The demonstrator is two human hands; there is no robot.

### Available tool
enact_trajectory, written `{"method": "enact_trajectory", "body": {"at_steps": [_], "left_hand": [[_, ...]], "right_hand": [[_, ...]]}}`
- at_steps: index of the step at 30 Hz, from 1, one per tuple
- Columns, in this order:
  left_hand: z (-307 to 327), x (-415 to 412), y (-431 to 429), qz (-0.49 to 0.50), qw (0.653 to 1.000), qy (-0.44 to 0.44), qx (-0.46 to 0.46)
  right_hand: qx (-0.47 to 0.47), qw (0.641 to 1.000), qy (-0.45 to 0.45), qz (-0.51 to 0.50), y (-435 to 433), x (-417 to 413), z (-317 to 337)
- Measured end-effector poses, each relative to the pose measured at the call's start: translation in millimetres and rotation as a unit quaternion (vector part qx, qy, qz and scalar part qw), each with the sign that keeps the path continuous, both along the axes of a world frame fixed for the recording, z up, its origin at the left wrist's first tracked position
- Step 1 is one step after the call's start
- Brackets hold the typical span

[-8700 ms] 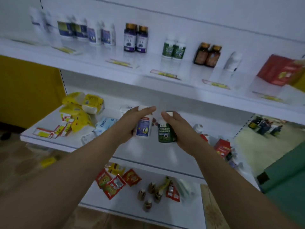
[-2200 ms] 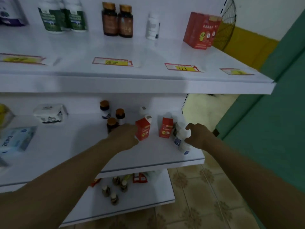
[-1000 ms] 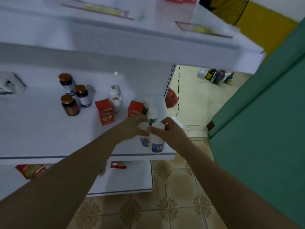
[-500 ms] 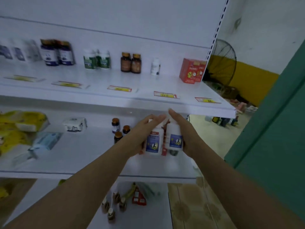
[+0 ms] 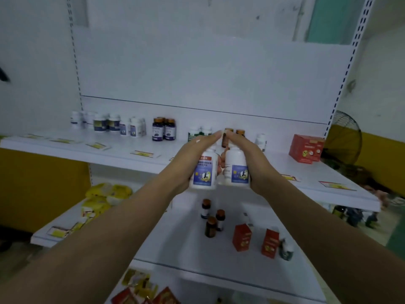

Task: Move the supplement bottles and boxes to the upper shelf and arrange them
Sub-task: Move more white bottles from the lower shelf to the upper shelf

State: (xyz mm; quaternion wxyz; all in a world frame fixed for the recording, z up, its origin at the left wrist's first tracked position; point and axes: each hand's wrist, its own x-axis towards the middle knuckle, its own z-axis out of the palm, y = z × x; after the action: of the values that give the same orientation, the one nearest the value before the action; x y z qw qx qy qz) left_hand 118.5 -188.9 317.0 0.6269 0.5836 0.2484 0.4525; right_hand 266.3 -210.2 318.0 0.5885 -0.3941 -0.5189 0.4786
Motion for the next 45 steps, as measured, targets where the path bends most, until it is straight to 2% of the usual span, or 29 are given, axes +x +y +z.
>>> {"method": "enact_trajectory", "body": {"at_steps": [11,21,26,29,34,39,45], "left_hand": [[17,-102,70,0.053,0.998,-0.008,0.013],[28,-172,205,0.035,0.995,0.096,0.023],[30,-200,274,0.091,0.987,0.128,0.019],[23,-223,312,0.134,0.981,0.138,0.006],[15,-257,358,0.159,0.973,0.165,0.028],[3,-275,406,0.187,0.959,0.211,0.031],[-12,-286,444,0.142,0.955,0.255,0.052]], "right_hand": [[0.018,0.992,-0.03,0.12,92,-96,22],[0.019,0.987,-0.075,0.14,248,-149,22],[0.011,0.982,-0.125,0.139,314,-178,25],[0.005,0.97,-0.204,0.135,340,-197,22],[-0.023,0.964,-0.251,0.083,378,-219,15],[-0.04,0.948,-0.315,-0.018,402,-245,0],[-0.065,0.934,-0.326,-0.128,421,-275,-8]]}}
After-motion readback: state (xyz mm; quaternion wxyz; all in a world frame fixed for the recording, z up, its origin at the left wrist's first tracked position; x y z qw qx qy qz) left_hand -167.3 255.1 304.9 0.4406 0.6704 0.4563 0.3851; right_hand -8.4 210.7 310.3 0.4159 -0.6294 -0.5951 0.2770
